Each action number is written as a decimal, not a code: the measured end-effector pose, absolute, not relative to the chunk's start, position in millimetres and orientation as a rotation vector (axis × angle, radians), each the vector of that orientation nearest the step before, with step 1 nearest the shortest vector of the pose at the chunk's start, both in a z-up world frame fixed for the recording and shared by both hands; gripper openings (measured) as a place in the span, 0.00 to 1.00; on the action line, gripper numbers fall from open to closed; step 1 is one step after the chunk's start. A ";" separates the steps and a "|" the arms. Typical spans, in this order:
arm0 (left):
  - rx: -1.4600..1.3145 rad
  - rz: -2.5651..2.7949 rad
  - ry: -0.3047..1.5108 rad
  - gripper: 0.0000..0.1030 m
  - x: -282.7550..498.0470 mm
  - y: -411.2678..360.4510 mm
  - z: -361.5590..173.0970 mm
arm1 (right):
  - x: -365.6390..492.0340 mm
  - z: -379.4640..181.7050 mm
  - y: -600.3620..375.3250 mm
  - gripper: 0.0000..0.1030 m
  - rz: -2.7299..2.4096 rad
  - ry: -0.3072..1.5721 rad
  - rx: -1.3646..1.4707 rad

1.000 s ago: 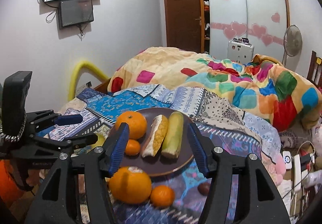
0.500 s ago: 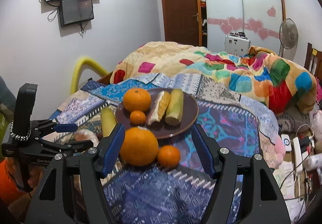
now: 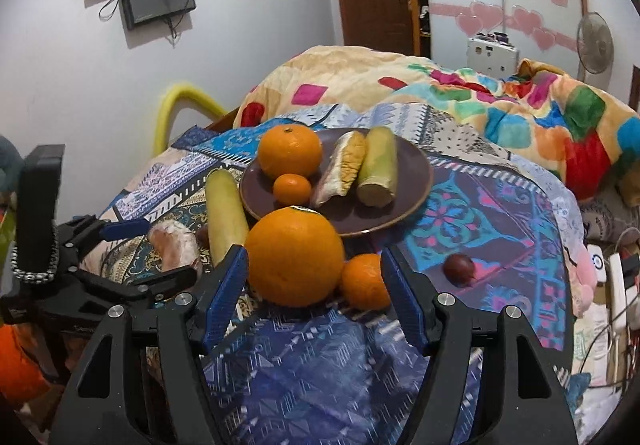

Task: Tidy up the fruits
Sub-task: 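Move left tool to the large pink pomelo segment while right tool moves to a large orange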

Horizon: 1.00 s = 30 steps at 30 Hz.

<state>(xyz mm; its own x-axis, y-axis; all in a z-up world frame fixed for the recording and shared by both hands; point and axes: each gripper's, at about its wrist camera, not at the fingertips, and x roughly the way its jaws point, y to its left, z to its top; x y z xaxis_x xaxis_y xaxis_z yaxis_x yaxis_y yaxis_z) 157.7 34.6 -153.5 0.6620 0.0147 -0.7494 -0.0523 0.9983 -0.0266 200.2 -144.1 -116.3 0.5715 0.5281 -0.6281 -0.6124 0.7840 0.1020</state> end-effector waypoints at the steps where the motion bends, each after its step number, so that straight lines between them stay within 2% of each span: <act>1: -0.046 0.041 0.850 0.97 154.1 40.3 -153.5 | 201.0 -117.6 -139.8 0.63 0.676 0.693 -0.144; 10: -0.116 0.044 0.893 0.96 139.3 85.0 -153.8 | 214.7 -127.1 -124.7 0.64 0.715 0.742 -0.139; 22: -0.067 -0.070 0.909 0.61 166.2 56.3 -150.7 | 213.0 -126.0 -130.3 0.58 0.716 0.743 -0.106; 30: -0.032 -0.069 0.926 0.60 182.0 47.4 -155.2 | 207.7 -117.8 -140.3 0.57 0.723 0.709 -0.074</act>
<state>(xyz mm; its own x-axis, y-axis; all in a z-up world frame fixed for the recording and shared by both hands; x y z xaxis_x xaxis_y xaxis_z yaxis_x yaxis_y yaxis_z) 182.0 47.4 -155.2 0.5991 -0.0735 -0.7973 0.0461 0.9973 -0.0573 207.7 -140.3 -117.8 0.5300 0.5809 -0.6178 -0.6288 0.7580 0.1733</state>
